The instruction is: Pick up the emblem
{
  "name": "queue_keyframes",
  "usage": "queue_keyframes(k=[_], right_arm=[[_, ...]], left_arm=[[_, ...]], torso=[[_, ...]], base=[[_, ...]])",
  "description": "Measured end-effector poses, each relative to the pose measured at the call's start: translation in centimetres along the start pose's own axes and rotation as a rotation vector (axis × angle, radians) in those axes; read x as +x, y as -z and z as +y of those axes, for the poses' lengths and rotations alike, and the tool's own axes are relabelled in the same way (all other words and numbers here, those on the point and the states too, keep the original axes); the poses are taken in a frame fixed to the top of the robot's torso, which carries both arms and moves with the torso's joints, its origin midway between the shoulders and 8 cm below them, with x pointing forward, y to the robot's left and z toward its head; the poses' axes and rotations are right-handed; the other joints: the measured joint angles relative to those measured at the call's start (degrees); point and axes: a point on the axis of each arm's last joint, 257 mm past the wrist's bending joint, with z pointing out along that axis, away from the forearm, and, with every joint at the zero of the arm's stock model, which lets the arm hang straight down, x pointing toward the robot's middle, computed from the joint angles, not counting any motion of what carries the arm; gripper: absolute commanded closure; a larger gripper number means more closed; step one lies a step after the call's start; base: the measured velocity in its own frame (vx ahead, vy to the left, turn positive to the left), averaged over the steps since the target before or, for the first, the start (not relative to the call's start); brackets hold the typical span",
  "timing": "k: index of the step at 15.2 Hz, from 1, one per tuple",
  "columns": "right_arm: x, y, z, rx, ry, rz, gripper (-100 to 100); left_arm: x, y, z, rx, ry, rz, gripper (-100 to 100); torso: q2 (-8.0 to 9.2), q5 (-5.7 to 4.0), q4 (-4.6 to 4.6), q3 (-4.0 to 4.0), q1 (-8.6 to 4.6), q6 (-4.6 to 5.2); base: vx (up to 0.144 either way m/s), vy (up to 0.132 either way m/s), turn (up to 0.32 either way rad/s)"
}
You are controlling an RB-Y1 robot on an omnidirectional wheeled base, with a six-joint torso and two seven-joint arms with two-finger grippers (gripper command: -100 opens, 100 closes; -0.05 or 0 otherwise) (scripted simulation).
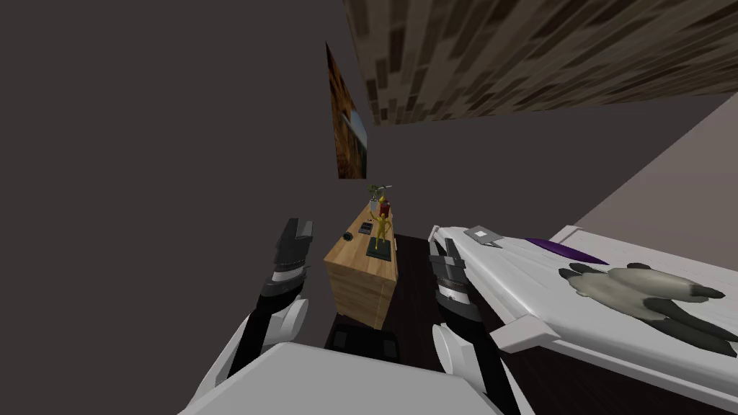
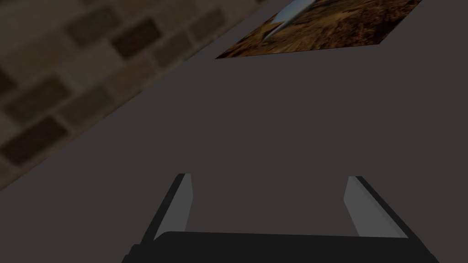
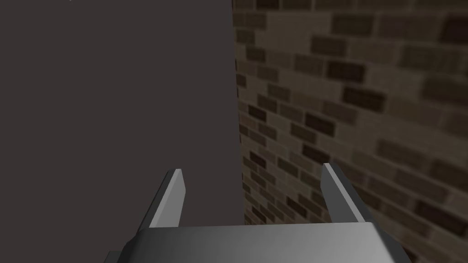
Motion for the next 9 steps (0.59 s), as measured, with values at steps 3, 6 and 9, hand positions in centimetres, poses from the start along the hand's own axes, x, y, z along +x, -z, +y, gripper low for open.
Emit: queue_keyframes(k=[3,6,9], right_arm=[[0.0,0.0,0.0,0.000,0.000,0.000,0],[0.0,0.0,0.0,0.000,0.000,0.000,0],[0.0,0.0,0.0,0.000,0.000,0.000,0]], left_arm=[[0.9,0.2,1.0,-0.011,-0.011,0.052,-100],[1.9,0.4,2.7,-0.034,-0.027,0.110,-100],[2.6,0.5,4.7,-0.064,-0.044,0.150,-100]], torso=[[-0.01,0.01,0.00,-0.01,0.04,0.01],[-0.03,0.02,-0.01,-0.02,0.07,0.02],[-0.04,0.02,-0.01,-0.02,0.07,0.01]], base=[[0.001,0.005,-0.031],[0.002,0.010,-0.047],[0.003,0.011,-0.035]])
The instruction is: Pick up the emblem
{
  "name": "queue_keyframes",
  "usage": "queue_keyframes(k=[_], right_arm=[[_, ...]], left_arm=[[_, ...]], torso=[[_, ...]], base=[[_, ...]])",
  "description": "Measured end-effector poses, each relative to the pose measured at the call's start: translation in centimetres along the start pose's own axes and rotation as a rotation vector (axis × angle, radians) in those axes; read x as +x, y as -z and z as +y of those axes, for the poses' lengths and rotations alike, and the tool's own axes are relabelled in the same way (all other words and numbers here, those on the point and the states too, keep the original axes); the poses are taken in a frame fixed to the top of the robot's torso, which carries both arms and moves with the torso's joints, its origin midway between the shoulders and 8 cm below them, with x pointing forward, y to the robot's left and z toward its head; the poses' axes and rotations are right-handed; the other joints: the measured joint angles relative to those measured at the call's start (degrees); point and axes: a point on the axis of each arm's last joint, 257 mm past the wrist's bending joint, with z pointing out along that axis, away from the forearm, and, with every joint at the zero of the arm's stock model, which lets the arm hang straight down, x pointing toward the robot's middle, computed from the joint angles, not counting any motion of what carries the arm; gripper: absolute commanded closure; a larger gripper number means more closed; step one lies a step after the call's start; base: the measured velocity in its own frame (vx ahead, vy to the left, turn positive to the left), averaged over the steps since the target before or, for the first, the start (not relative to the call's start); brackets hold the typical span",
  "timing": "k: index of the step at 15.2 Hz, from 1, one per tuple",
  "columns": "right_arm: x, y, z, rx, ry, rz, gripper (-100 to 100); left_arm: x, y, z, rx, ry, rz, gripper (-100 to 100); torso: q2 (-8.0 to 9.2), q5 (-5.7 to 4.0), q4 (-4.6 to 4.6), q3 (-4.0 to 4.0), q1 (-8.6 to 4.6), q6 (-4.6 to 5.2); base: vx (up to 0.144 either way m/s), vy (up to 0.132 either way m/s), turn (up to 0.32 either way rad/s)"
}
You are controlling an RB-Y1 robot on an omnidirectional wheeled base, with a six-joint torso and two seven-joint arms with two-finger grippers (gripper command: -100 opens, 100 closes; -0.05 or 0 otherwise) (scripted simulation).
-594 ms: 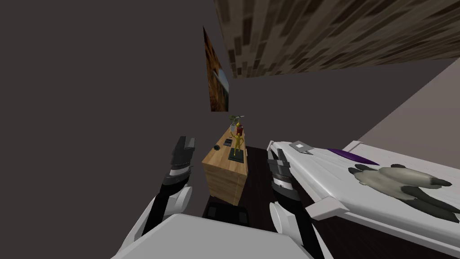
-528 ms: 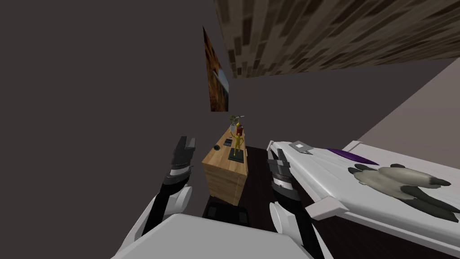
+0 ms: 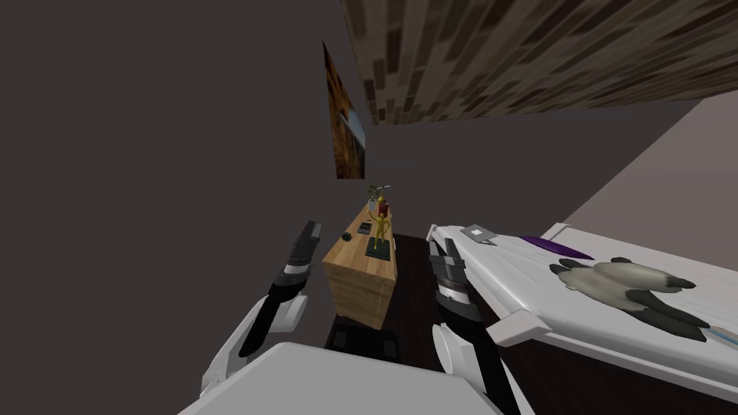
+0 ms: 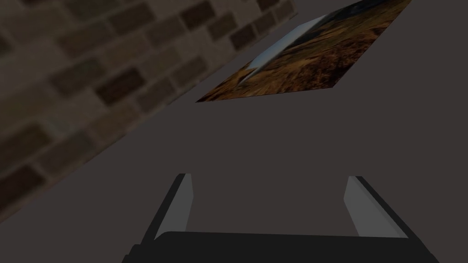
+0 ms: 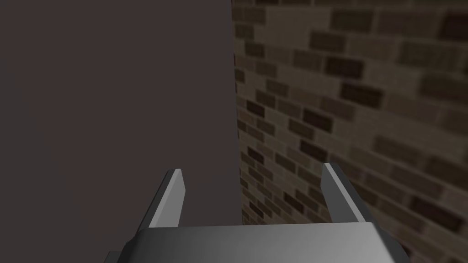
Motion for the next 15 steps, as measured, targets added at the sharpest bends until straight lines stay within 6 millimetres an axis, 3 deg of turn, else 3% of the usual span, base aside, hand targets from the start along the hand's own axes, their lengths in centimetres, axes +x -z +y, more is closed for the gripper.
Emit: queue_keyframes(k=[10,15], right_arm=[[0.0,0.0,0.0,0.000,0.000,0.000,0],[0.0,0.0,0.0,0.000,0.000,0.000,0]], left_arm=[[1.8,0.4,7.2,-0.121,-0.052,0.080,-100],[2.2,0.7,11.7,-0.198,-0.078,0.104,-100]], torso=[[0.00,0.00,0.00,0.00,-0.01,-0.01],[-0.02,0.00,0.00,-0.01,0.02,0.00]], base=[[0.003,0.012,-0.042],[0.004,0.015,-0.056]])
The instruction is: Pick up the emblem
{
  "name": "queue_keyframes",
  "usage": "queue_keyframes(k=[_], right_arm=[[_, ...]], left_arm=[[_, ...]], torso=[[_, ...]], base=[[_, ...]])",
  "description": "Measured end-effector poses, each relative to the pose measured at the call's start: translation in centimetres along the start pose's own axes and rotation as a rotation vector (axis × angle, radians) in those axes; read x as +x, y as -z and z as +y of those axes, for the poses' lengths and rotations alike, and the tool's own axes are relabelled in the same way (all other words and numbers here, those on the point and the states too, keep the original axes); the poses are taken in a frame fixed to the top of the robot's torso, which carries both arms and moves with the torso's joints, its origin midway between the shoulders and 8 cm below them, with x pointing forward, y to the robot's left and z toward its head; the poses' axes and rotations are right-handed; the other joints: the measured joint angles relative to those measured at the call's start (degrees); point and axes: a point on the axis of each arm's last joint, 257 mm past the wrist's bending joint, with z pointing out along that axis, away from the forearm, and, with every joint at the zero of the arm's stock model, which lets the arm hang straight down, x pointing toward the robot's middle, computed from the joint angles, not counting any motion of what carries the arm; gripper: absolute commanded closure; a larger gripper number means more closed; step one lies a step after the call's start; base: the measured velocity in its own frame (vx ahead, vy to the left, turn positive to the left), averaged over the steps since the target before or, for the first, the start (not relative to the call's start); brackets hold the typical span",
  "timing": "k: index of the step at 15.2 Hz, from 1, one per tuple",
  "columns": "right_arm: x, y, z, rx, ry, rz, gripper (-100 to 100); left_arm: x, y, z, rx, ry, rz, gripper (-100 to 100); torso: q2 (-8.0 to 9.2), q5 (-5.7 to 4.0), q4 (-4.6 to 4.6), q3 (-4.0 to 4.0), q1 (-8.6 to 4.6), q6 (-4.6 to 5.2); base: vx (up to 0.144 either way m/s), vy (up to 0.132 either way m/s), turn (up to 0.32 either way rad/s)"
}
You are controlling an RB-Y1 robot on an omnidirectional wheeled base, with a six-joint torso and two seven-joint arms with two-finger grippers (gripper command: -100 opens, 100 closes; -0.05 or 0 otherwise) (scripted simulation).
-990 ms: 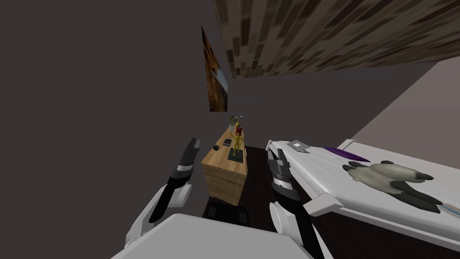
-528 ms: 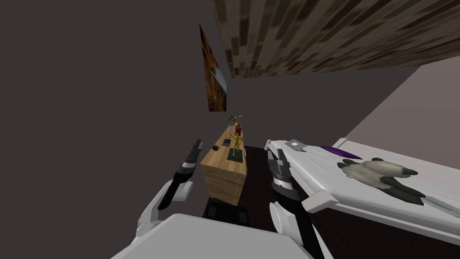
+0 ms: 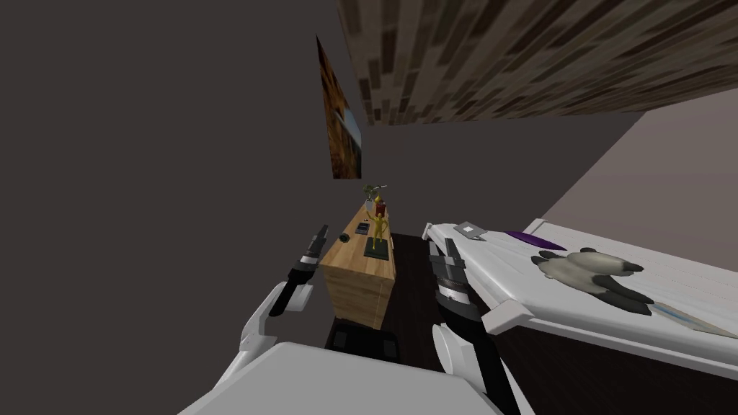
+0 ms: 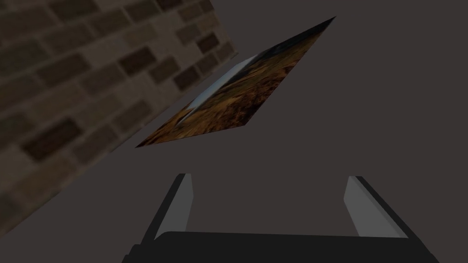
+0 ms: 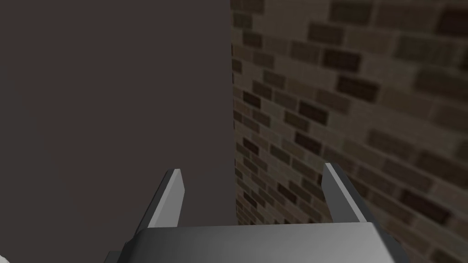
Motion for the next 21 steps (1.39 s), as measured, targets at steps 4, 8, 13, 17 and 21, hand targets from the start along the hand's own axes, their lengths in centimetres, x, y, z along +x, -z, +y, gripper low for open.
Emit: queue_keyframes(k=[4,8,13,17,21], right_arm=[[0.0,0.0,0.0,0.000,0.000,0.000,0],[0.0,0.0,0.0,0.000,0.000,0.000,0],[0.0,0.0,0.0,0.000,0.000,0.000,0],[0.0,0.0,0.0,0.000,0.000,0.000,0],[0.0,0.0,0.0,0.000,0.000,0.000,0]], left_arm=[[0.8,-0.4,3.2,-0.065,-0.013,0.015,-100],[1.4,-0.4,6.0,-0.125,-0.023,0.026,-100],[2.2,-0.6,9.1,-0.190,-0.029,0.036,-100],[3.0,-0.5,11.6,-0.244,-0.032,0.045,-100],[3.6,-0.5,14.2,-0.303,-0.031,0.054,-100]], torso=[[0.01,0.00,0.00,0.00,-0.02,0.00],[0.01,-0.01,0.00,0.01,-0.03,-0.01],[0.01,-0.01,0.00,0.00,-0.03,0.00],[0.01,-0.01,0.00,0.01,-0.03,0.00],[0.01,0.00,0.00,0.01,-0.02,-0.01]], base=[[0.003,0.015,-0.053],[0.003,0.013,-0.037],[0.003,0.013,-0.038],[0.002,0.012,-0.038],[0.003,0.016,-0.046]])
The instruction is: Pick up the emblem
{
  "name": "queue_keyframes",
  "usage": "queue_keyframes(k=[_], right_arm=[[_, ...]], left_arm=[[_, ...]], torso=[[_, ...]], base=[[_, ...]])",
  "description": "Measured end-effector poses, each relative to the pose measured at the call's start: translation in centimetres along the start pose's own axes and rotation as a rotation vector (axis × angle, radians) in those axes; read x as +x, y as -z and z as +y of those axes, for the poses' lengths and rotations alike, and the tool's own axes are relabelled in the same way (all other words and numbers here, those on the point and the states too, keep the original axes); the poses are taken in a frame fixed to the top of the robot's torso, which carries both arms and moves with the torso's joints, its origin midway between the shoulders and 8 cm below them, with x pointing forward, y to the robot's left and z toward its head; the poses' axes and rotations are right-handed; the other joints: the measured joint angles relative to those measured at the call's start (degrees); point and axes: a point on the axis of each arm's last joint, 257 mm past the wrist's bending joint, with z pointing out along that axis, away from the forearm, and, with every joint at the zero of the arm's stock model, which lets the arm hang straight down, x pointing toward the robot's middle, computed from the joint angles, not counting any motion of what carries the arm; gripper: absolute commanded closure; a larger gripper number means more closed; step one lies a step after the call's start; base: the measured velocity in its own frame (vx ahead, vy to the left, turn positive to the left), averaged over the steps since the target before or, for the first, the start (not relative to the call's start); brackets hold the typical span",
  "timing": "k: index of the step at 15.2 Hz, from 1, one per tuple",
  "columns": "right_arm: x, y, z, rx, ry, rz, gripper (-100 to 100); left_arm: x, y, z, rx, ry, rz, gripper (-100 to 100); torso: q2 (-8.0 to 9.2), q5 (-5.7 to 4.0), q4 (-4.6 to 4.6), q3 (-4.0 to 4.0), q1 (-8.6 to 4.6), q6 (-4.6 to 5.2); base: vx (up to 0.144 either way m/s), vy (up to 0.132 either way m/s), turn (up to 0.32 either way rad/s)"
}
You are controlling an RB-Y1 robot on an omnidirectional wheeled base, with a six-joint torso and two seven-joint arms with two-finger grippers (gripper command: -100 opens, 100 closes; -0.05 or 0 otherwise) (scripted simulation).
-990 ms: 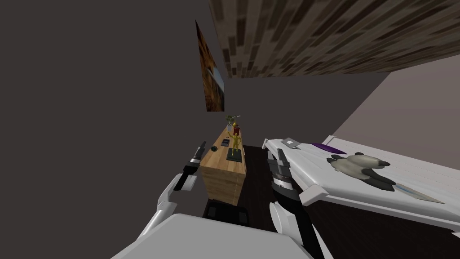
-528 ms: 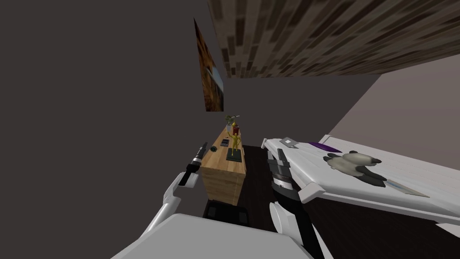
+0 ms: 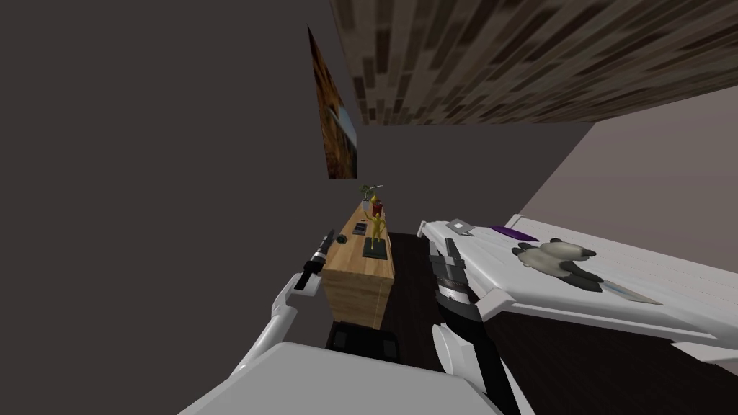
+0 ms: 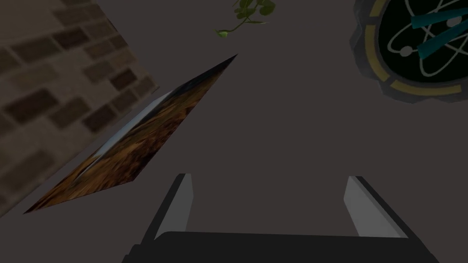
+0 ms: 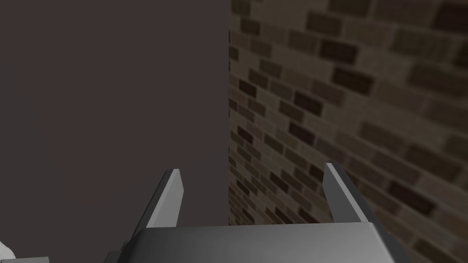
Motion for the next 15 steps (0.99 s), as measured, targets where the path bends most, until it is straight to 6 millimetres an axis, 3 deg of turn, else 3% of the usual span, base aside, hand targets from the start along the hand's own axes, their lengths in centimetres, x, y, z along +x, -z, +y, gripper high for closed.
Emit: queue_keyframes(k=[5,12,15], right_arm=[[0.0,0.0,0.0,0.000,0.000,0.000,0],[0.0,0.0,0.0,0.000,0.000,0.000,0],[0.0,0.0,0.0,0.000,0.000,0.000,0]], left_arm=[[1.8,-0.7,3.9,-0.097,0.006,0.021,-100],[3.9,-0.6,7.8,-0.204,0.020,0.050,-100],[3.0,-1.2,8.2,-0.217,0.016,0.030,-100]], torso=[[-0.02,0.01,-0.01,-0.01,0.03,0.00],[0.00,0.01,0.00,0.00,0.03,-0.01],[-0.04,-0.01,0.01,-0.01,-0.01,0.04]], base=[[0.005,0.023,-0.064],[0.003,0.021,-0.021],[0.015,0.015,-0.168]])
